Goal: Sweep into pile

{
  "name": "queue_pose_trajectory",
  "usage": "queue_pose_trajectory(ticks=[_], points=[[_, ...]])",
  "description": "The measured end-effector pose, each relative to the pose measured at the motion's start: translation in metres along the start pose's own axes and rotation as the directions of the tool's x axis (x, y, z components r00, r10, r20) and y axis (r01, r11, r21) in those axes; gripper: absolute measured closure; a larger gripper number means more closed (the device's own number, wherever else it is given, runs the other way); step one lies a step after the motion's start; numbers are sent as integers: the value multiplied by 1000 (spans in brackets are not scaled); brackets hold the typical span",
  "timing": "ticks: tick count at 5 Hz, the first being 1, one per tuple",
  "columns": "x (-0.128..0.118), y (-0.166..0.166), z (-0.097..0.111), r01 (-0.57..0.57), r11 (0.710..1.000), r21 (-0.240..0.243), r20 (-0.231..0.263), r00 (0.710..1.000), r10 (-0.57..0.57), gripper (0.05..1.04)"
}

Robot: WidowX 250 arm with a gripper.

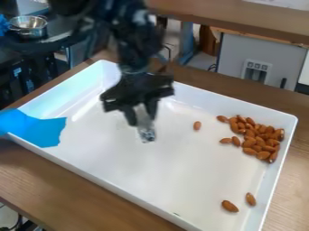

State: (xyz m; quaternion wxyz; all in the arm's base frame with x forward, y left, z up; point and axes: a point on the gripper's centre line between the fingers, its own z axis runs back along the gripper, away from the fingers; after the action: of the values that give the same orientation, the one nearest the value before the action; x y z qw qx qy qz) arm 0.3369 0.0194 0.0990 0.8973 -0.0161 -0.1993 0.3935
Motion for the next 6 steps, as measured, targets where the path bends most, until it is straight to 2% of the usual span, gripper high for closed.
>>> queue_pose_trajectory(ticks=[1,2,3,4,5,6], points=[[1,-9,-24,102,995,9,18,995,-102,713],[-12,-44,-39,182,983,21,18,983,-182,713],[-29,-64,-38,224,974,30,15,974,-224,713],[-54,-92,-23,286,958,11,10,958,-286,713],[-63,-106,-16,304,953,16,5,953,-304,713],[-55,-101,-19,288,958,8,-18,958,-288,713]])
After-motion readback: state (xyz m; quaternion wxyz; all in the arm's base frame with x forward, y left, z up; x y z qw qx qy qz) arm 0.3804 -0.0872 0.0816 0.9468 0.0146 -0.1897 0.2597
